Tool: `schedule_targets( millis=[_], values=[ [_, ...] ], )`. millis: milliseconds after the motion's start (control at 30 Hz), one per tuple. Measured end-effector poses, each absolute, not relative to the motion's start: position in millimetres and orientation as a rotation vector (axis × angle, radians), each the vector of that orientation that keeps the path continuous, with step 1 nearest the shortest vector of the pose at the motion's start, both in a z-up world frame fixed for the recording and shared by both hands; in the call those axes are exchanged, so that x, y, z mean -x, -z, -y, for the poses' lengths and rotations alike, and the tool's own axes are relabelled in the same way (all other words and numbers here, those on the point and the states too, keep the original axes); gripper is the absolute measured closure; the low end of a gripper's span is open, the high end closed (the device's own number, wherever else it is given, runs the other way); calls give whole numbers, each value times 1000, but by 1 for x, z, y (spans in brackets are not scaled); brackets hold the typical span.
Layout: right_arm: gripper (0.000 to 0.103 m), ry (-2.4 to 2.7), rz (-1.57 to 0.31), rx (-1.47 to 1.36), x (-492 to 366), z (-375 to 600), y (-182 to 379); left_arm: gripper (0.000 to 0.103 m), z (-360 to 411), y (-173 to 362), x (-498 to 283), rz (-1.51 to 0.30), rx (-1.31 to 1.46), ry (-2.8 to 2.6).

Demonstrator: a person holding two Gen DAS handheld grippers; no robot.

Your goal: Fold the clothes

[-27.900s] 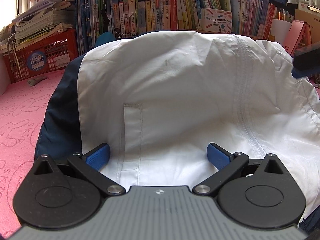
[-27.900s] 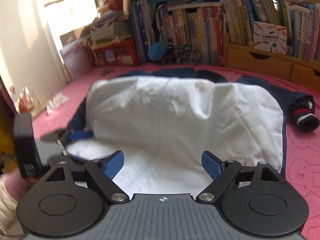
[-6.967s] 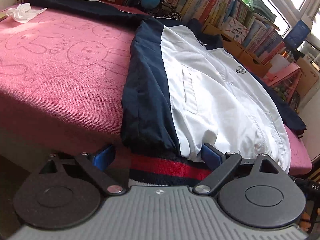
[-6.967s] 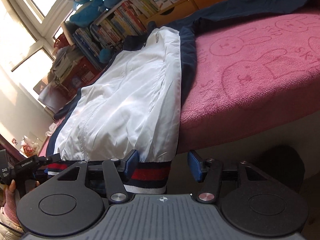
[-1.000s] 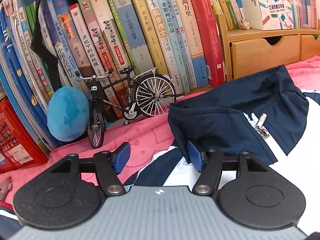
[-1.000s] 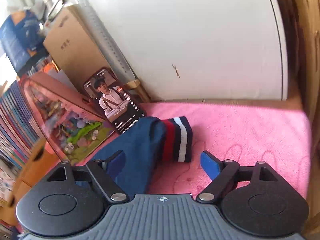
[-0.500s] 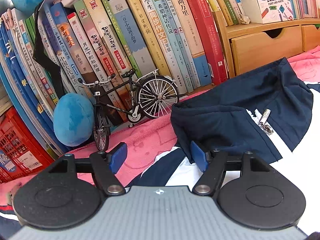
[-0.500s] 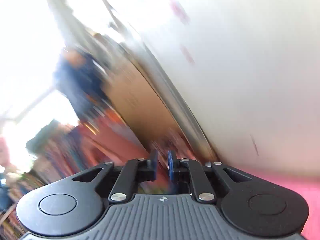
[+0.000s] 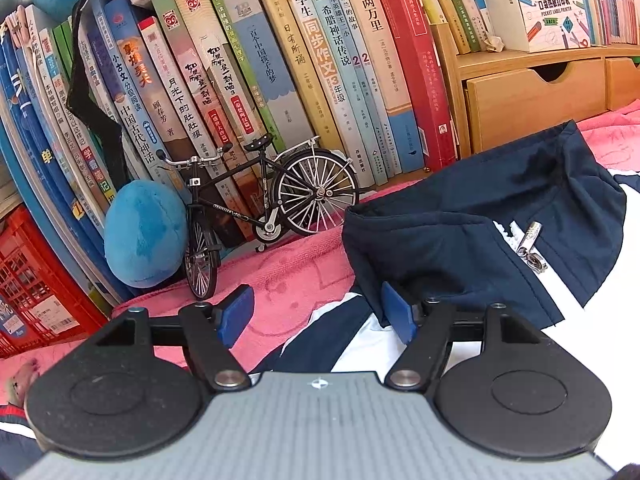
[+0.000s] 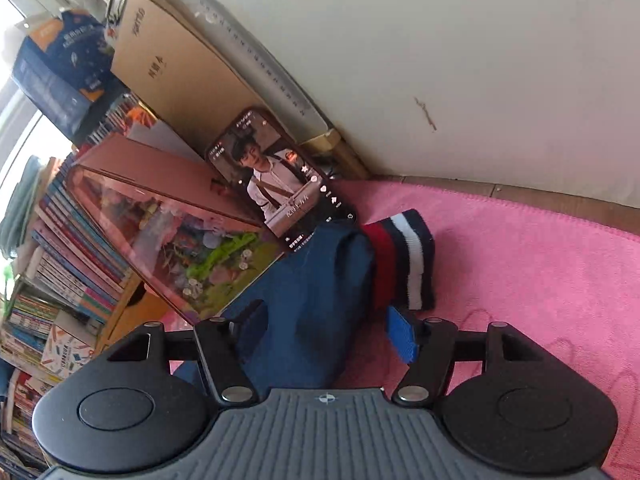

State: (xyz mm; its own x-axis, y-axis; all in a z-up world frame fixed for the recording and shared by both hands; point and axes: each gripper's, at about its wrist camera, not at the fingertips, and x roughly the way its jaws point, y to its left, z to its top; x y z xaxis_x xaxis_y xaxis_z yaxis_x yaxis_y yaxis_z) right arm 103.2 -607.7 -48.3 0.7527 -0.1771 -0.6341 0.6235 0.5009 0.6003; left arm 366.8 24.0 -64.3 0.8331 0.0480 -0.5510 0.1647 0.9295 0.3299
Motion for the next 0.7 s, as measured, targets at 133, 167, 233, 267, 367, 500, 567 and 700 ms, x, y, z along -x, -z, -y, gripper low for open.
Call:
schedule_targets(
  millis=[133,167,233,267,367,500,567,700],
  values=[
    [80,574,-583,-897,-123,608,48,31,-24,64,-367,-585,-382,64],
    [83,572,-569,-858,-120,605,45,31,-24,64,-367,-584,-383,64],
    [88,569,-541,-779,-114,599,41,31,-24,64,-367,-585,-379,65],
    [88,568,-527,-740,-111,596,38,31,-25,64,-367,-588,-371,68],
    [80,562,-484,-623,-102,587,31,31,-27,63,-368,-592,-360,71],
    [75,552,-426,-467,-90,574,22,31,-24,63,-366,-586,-374,66],
    [73,667,-544,-419,-99,579,45,31,-23,63,-366,-583,-384,62],
    [34,859,-664,-234,-108,572,70,31,-21,63,-365,-578,-399,58]
  ],
)
